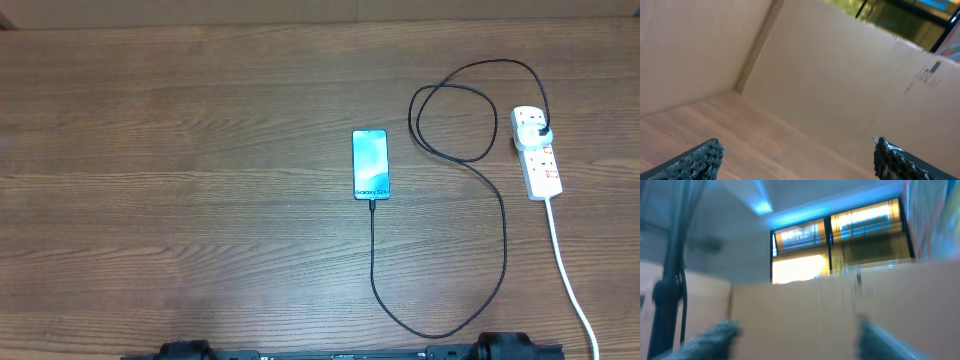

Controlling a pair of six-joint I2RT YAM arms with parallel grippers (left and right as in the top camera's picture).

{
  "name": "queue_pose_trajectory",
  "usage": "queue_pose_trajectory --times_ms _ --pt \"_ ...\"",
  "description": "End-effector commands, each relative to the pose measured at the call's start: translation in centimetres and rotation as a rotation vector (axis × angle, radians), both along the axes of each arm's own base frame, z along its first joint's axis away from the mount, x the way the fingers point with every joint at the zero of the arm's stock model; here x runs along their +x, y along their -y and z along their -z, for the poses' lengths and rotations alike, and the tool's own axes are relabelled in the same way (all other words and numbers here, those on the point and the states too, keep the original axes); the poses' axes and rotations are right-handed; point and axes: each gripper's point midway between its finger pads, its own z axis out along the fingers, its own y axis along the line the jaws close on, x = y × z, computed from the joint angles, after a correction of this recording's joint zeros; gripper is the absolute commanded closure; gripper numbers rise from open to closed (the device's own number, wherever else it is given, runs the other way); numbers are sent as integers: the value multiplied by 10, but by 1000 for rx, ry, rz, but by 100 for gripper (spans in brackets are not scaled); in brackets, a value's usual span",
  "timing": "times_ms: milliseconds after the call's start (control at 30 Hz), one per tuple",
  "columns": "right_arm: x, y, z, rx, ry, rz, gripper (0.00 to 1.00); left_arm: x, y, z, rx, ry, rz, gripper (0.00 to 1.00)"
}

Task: Plug charger to phone and switch on socket

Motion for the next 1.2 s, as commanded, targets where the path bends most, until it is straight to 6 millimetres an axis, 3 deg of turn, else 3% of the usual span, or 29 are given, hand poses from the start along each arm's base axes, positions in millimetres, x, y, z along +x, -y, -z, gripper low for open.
queue_pose_trajectory --times_ms 0,167,300,367,533,700,900,1167 --pt "17 14 -5 57 29 58 0 -14 2 6 -13 47 -29 0" --pt "45 25 -20 106 164 99 0 -17 3 8 -12 58 -33 1" --pt "101 42 -4 173 100 171 0 -17 3 8 -12 58 -32 1" --pt "136 50 18 195 -2 212 0 -17 3 8 -12 58 -32 1" --pt "222 50 98 256 -310 177 0 -17 3 8 -12 58 -32 1" --pt "278 50 174 357 -541 141 0 -17 3 8 -12 58 -31 1" --pt "298 50 244 370 -727 165 0 -17 3 8 -12 58 -31 1" --pt "302 51 325 356 -932 206 0 -17 3 8 -12 58 -31 0"
